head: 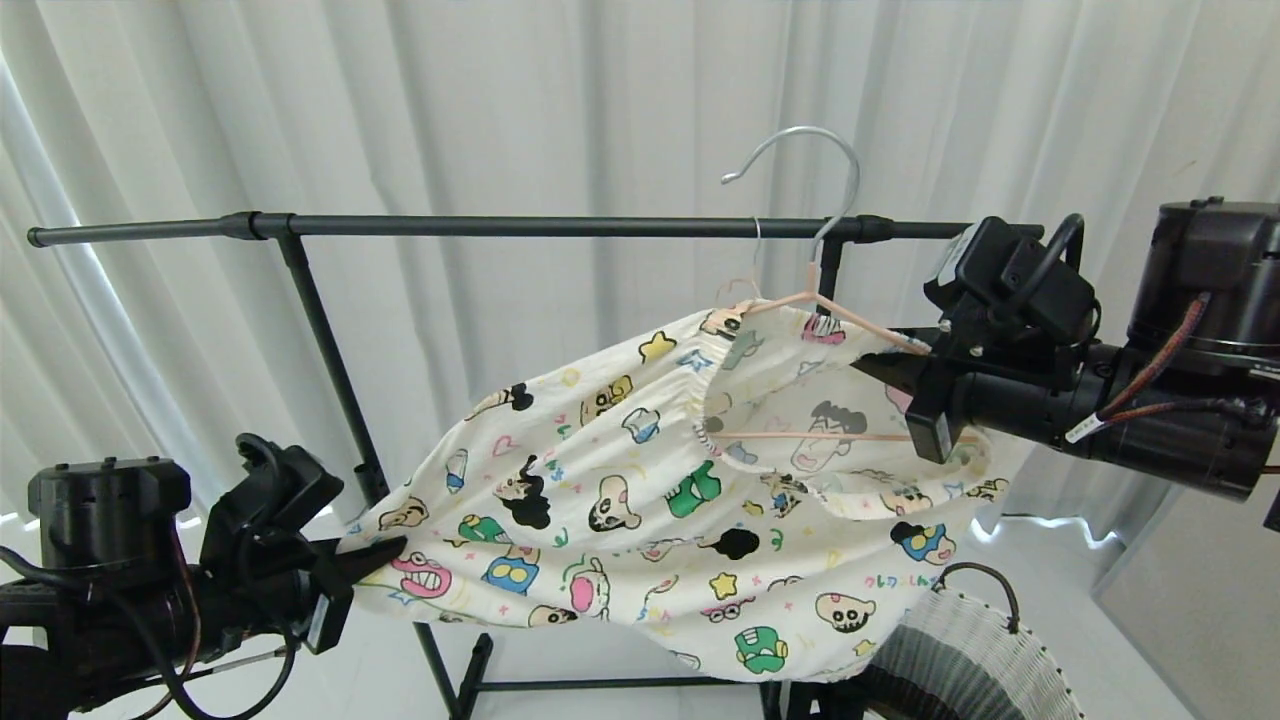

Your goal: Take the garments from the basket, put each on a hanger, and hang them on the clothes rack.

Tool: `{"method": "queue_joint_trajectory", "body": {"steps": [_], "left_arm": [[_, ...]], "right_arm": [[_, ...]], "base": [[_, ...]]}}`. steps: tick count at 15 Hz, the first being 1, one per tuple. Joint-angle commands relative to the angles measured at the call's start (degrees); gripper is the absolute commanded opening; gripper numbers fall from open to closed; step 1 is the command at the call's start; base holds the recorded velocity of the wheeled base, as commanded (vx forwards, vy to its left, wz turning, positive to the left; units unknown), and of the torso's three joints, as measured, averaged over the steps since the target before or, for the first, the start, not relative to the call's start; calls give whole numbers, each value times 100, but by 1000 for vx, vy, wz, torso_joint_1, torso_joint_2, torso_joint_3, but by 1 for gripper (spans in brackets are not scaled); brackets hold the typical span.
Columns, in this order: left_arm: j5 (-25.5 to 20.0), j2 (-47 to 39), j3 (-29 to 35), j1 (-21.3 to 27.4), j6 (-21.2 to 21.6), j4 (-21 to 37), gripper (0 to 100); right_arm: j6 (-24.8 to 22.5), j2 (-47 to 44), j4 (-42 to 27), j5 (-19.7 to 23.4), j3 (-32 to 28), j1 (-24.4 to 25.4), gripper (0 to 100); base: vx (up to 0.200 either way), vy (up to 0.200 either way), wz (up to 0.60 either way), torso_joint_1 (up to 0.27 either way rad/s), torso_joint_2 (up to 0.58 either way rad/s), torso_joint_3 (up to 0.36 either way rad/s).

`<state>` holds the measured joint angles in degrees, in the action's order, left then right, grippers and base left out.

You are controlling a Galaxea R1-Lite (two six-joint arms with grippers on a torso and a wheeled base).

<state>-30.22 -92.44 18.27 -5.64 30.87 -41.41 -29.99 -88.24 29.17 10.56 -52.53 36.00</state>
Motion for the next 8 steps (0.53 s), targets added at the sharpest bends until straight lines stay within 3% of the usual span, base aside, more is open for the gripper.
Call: {"method": "queue_joint_trajectory", "body": {"steps": [1, 8], "left_arm": [[192, -63, -114, -86, -2, 1, 0], [289, -2, -131, -183, 7, -7, 0]], "right_arm": [[63, -9, 10, -27, -12, 4, 0], [222, -9, 27, -186, -21, 21, 0]], "base": [[0, 0, 0, 0, 0, 0], [0, 0, 0, 0, 0, 0]]}}
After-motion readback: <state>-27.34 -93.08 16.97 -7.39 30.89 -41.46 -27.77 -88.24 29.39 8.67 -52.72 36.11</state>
